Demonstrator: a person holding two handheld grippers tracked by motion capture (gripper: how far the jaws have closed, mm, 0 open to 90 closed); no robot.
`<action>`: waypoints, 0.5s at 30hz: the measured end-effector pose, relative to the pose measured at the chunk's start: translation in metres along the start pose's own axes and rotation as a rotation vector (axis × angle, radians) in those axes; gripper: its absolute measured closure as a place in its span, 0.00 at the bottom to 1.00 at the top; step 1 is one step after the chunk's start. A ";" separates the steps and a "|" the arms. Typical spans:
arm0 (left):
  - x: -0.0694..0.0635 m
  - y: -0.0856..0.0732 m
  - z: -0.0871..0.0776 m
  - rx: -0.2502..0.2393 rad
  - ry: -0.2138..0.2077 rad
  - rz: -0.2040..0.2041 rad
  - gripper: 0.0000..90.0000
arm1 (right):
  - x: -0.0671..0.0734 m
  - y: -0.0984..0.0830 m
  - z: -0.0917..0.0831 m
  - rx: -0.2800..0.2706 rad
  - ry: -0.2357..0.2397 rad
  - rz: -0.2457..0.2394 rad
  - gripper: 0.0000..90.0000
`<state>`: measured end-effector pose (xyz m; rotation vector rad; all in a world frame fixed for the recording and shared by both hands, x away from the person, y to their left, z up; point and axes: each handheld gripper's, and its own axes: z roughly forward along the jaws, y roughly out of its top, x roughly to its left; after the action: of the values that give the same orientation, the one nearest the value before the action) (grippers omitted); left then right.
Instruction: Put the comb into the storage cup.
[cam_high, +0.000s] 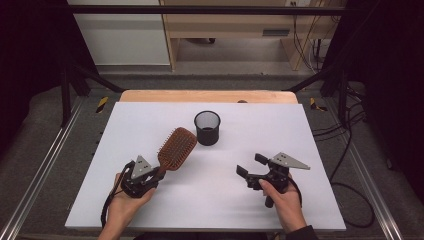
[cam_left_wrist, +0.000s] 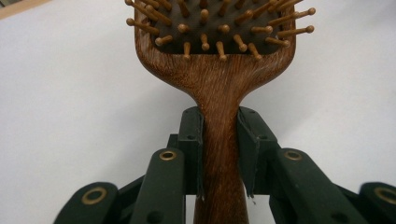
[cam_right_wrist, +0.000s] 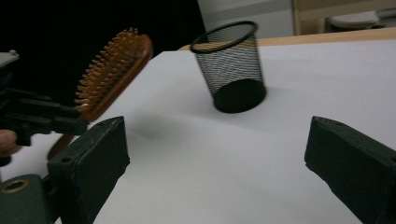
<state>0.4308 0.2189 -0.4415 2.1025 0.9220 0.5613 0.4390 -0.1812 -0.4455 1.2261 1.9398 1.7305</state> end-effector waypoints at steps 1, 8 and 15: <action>-0.001 0.001 0.000 -0.005 -0.002 0.005 0.81 | 0.004 0.000 0.003 0.001 0.017 0.006 0.07; -0.015 0.003 0.002 -0.008 -0.020 0.030 0.81 | 0.035 -0.003 0.025 0.024 0.105 0.020 0.07; -0.026 0.008 0.005 -0.029 -0.039 0.039 0.81 | 0.042 -0.003 0.043 0.032 0.138 0.037 0.07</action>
<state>0.4209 0.1929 -0.4407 2.1019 0.8484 0.5485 0.4412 -0.1210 -0.4452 1.1891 2.0414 1.8550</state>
